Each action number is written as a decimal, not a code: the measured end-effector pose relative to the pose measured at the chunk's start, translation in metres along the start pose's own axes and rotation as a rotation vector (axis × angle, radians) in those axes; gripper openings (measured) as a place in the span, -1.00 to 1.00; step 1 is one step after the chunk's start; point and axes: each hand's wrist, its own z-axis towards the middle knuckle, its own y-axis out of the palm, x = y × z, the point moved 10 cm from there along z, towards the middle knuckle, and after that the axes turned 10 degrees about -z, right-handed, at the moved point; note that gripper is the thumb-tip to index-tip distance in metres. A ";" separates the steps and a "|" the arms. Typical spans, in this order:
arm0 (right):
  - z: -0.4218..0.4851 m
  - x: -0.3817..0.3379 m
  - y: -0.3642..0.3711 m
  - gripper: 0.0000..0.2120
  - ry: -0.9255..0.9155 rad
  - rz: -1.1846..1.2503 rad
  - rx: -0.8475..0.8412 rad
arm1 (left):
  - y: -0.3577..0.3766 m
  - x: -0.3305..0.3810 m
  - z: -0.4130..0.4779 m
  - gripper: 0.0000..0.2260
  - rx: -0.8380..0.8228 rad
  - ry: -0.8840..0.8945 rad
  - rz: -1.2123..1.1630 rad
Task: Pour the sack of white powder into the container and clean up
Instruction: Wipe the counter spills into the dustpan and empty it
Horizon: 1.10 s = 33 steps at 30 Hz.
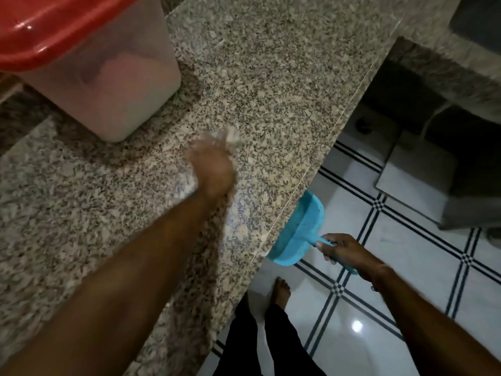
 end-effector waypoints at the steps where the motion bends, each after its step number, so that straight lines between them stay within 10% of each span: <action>1: -0.003 -0.002 0.001 -0.80 0.004 0.013 0.008 | 0.017 0.044 -0.024 -0.72 -0.133 0.181 -0.056; 4: -0.012 -0.008 0.003 -0.77 0.005 0.036 0.011 | 0.035 0.076 -0.044 -0.64 -0.358 0.424 -0.158; 7: -0.017 -0.004 -0.001 -0.66 0.015 0.034 0.031 | 0.005 0.011 0.029 -0.67 -0.057 0.123 -0.124; 12: -0.020 0.011 -0.012 -0.72 0.036 0.046 0.068 | 0.007 0.002 0.088 -0.48 -0.046 -0.159 0.014; 19: -0.022 0.021 -0.031 -0.67 0.013 0.047 0.072 | 0.078 0.146 -0.044 -0.56 -0.380 0.551 -0.082; 24: -0.028 0.012 -0.036 -0.76 -0.039 0.047 -0.002 | 0.041 0.089 -0.116 -0.58 -0.428 0.649 -0.097; 33: -0.038 0.026 -0.035 -0.80 -0.099 0.012 -0.123 | -0.042 -0.009 -0.148 -0.64 -0.143 0.121 -0.417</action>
